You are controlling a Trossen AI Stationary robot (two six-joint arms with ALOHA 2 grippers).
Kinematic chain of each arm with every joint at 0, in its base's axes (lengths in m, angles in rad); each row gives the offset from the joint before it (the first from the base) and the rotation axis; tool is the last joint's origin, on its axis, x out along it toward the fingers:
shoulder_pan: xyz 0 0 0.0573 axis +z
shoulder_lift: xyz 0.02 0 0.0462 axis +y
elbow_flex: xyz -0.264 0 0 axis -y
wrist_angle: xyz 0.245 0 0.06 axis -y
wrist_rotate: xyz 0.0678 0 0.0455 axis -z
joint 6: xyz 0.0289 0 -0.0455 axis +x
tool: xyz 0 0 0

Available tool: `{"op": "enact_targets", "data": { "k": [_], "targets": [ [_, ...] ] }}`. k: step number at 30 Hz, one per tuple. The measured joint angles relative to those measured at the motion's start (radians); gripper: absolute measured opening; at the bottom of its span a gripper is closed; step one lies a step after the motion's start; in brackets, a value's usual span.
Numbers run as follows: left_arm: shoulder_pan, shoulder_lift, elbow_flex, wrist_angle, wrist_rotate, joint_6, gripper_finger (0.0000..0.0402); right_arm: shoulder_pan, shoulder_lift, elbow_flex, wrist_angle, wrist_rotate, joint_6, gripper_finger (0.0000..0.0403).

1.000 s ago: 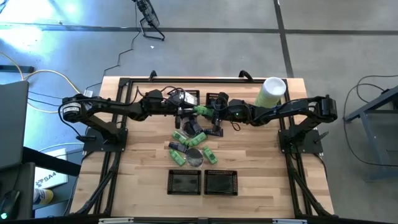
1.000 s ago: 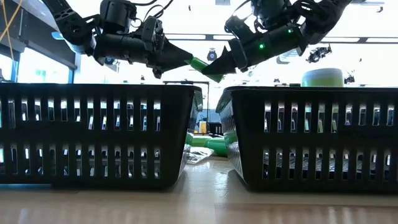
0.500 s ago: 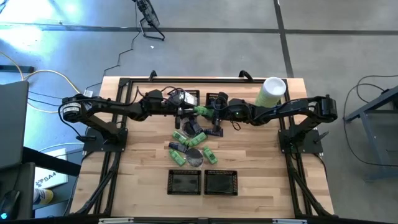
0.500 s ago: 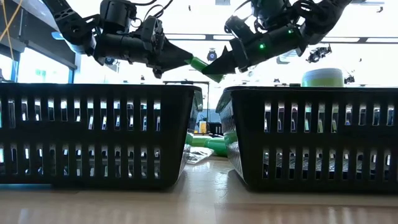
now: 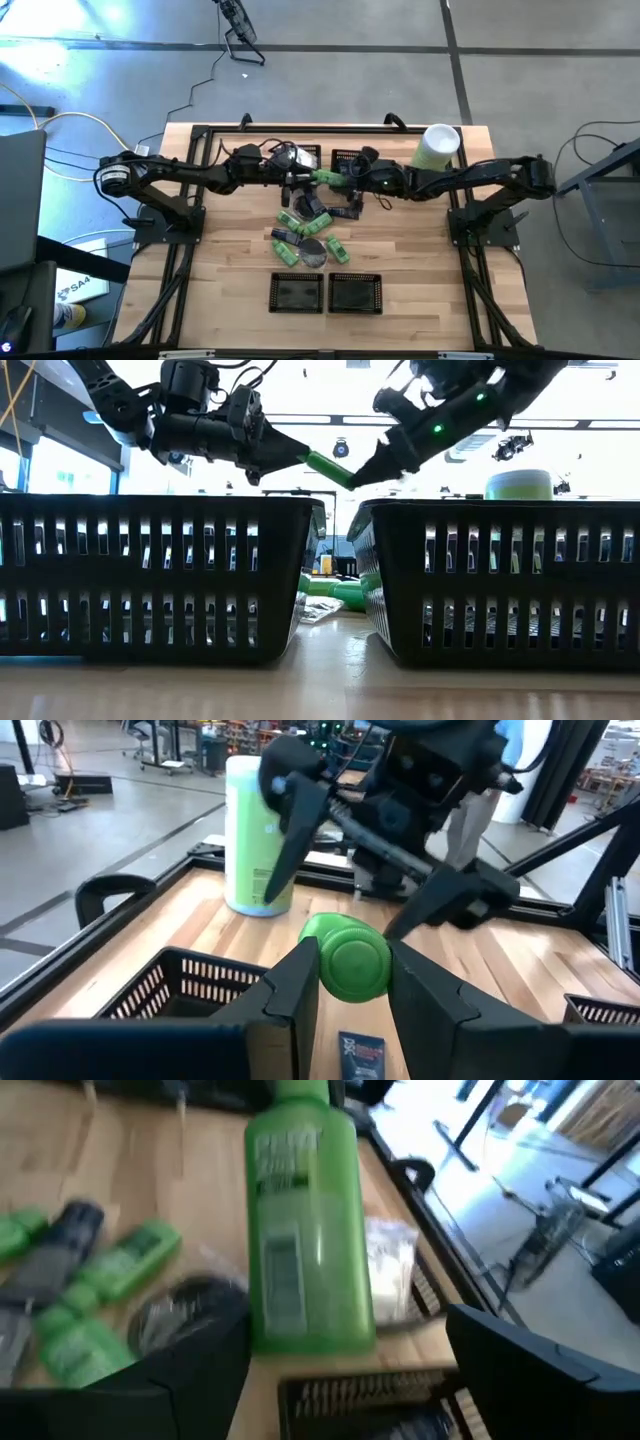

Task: Pick & Place Travel size toiletries
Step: Put the green shampoo into the bottom left black bin

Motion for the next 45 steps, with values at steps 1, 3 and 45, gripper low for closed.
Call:
{"op": "enact_targets", "data": {
  "k": [1, 3, 45],
  "targets": [
    [0.000, -0.005, 0.000, -0.004, 0.001, -0.006, 0.0099, 0.001, -0.025, 0.000, -0.040, -0.001, 0.000, 0.0320],
    [0.000, -0.018, 0.000, -0.005, 0.013, -0.021, 0.0099, 0.006, -0.074, 0.000, -0.086, -0.014, 0.000, 0.0315],
    [-0.905, -0.125, 0.000, -0.430, -0.616, -0.664, 0.0099, 0.006, -0.219, -0.001, -0.383, -0.194, 0.211, 0.0276]
  ]
}}
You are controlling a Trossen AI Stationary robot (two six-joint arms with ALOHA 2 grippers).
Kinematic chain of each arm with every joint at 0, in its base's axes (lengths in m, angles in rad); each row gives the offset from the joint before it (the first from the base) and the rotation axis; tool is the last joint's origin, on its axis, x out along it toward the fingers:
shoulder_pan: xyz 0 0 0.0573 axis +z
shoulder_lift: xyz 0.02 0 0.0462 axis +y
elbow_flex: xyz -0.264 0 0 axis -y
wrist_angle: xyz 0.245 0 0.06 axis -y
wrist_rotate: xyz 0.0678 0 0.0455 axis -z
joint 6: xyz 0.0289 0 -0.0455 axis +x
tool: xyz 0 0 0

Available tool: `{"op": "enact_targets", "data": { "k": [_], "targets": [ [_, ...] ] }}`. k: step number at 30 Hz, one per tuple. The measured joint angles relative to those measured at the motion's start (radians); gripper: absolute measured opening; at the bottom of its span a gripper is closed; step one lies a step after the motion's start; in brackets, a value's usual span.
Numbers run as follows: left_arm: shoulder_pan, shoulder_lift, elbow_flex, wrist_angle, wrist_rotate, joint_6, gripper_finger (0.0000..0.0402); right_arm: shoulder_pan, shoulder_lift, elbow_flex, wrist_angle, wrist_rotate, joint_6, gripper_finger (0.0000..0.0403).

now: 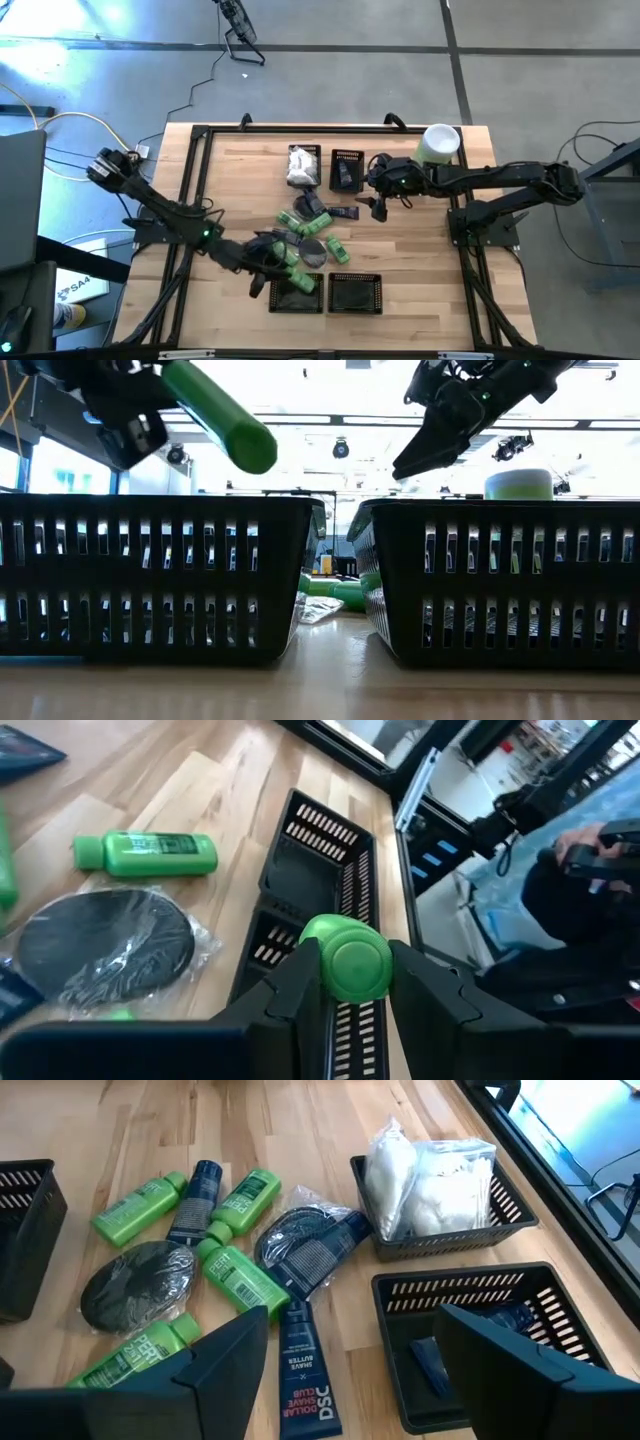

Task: Pick & Place Travel size toiletries
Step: Put the green shampoo into the bottom left black bin

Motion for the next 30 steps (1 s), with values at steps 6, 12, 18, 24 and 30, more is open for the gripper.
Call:
{"op": "enact_targets", "data": {
  "k": [6, 12, 18, 24, 30],
  "targets": [
    [-0.071, 0.040, 0.000, -0.011, -0.100, -0.053, 0.0099, 0.000, 0.000, 0.000, 0.001, 0.000, 0.000, 0.0276],
    [-0.079, 0.127, 0.000, 0.000, -0.104, -0.131, 0.0099, 0.000, 0.000, 0.000, 0.001, 0.003, 0.000, 0.0276],
    [-0.077, 0.183, 0.000, -0.001, -0.056, -0.154, 0.0099, 0.000, 0.000, 0.000, 0.000, 0.003, 0.000, 0.0276],
    [-0.077, 0.192, 0.000, 0.003, -0.022, -0.170, 0.0106, 0.000, 0.000, 0.000, -0.001, 0.003, 0.000, 0.0276],
    [-0.076, 0.192, 0.000, -0.013, -0.018, -0.208, 0.0125, 0.000, 0.000, 0.000, -0.003, 0.002, 0.000, 0.0276]
  ]
}}
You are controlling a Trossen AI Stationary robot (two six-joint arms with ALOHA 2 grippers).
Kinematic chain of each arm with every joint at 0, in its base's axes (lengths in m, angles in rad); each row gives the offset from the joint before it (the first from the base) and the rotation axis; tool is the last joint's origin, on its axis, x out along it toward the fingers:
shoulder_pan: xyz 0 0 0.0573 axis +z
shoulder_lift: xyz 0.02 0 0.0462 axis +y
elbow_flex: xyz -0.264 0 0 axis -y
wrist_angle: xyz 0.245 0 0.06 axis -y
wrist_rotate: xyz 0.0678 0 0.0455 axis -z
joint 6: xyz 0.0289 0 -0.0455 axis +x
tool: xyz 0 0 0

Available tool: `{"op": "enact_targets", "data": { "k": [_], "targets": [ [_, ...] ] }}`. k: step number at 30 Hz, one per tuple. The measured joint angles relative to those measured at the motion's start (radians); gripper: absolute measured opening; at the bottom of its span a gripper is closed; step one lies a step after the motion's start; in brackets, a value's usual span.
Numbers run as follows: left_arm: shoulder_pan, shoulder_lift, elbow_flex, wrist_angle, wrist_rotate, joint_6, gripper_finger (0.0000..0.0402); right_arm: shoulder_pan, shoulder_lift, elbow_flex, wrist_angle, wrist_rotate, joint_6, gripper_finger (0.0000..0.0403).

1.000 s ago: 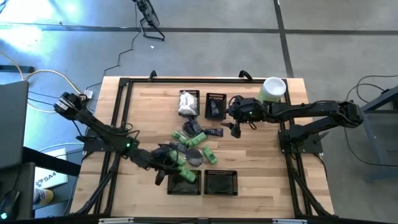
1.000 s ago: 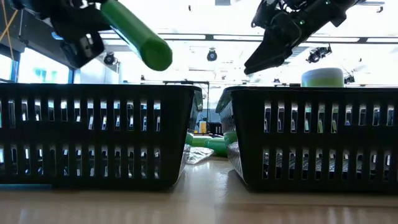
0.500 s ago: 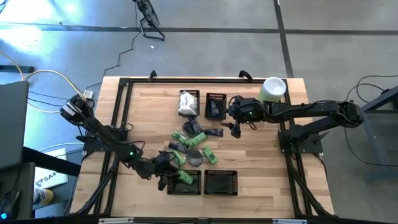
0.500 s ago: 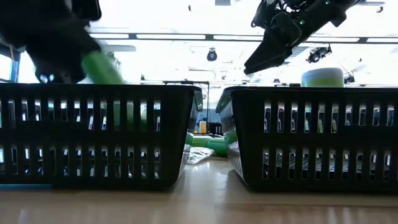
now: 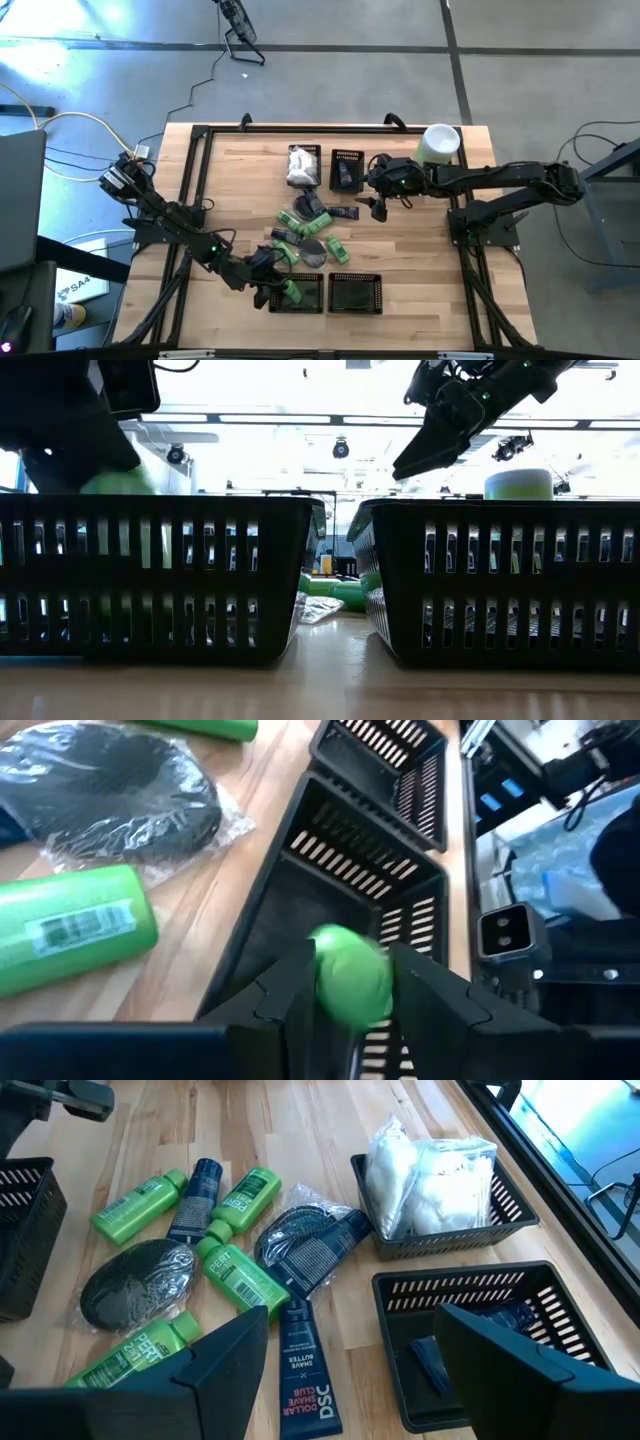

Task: Pick & Place Travel size toiletries
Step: Put the green shampoo into the bottom left black bin, then put the blue shave cream into the top right black bin

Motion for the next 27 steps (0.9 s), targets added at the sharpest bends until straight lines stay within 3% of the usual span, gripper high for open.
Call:
{"op": "enact_targets", "data": {
  "k": [12, 27],
  "targets": [
    [0.000, -0.011, 0.000, -0.029, 0.014, 0.055, 0.0190, 0.000, 0.000, 0.000, -0.024, 0.000, 0.000, 0.0276],
    [0.173, -0.102, 0.000, 0.013, 0.090, 0.377, 0.0191, 0.000, 0.000, 0.000, -0.018, 0.000, -0.038, 0.0277]
  ]
}}
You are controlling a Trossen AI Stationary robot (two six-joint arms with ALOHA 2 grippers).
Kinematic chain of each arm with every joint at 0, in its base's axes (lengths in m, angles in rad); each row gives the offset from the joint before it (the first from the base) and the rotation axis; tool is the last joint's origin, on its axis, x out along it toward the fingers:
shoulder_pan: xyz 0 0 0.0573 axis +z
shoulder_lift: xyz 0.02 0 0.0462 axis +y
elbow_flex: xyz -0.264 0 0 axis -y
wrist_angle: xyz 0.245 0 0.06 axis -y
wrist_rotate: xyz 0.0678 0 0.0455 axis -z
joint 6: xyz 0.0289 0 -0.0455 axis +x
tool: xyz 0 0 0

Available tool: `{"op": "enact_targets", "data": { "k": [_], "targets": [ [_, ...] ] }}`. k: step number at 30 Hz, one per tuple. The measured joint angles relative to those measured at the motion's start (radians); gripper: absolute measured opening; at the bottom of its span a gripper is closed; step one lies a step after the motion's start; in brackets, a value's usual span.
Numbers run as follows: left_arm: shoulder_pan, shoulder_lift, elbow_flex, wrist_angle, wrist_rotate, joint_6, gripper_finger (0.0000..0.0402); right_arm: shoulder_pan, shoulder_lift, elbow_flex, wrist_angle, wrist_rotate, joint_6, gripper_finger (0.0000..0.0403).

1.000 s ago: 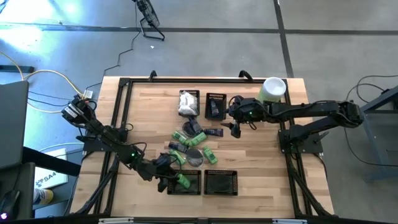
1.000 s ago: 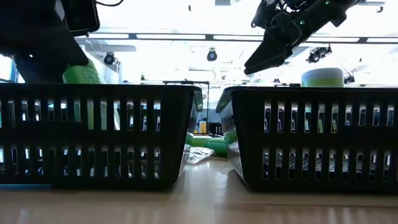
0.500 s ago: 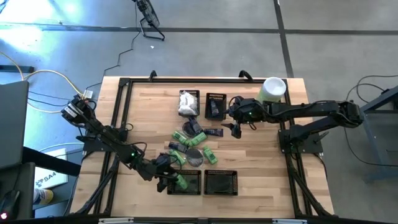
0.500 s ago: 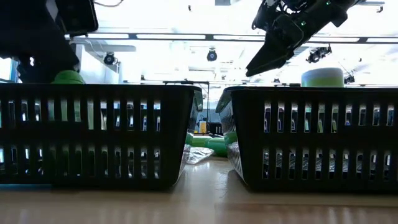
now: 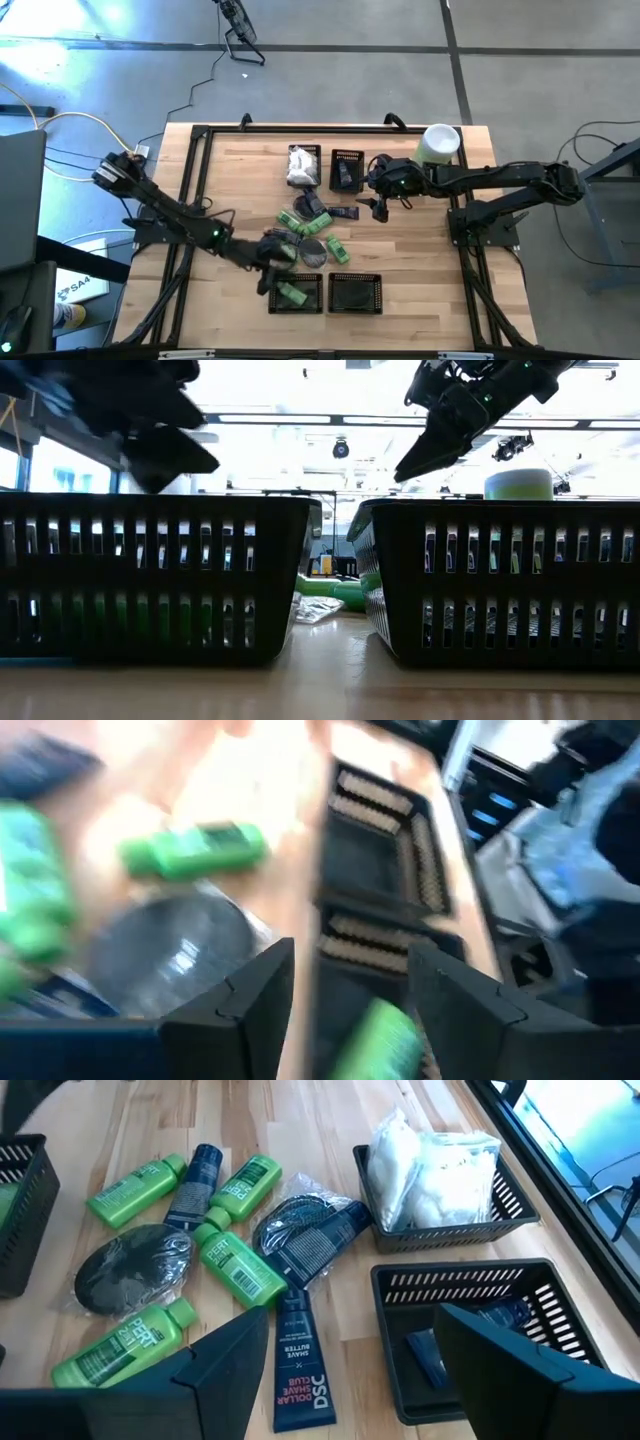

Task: Pick & Place Travel size toiletries
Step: Put the blue shave cream into the top right black bin

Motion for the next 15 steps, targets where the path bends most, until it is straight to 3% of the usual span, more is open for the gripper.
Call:
{"op": "enact_targets", "data": {
  "k": [7, 15],
  "targets": [
    [0.189, -0.033, 0.000, 0.001, 0.001, 0.170, 0.0169, 0.000, 0.000, 0.000, 0.000, 0.000, -0.041, 0.0277],
    [0.426, -0.033, 0.000, 0.003, 0.093, 0.283, 0.0130, 0.000, 0.000, 0.000, 0.019, 0.005, -0.037, 0.0277]
  ]
}}
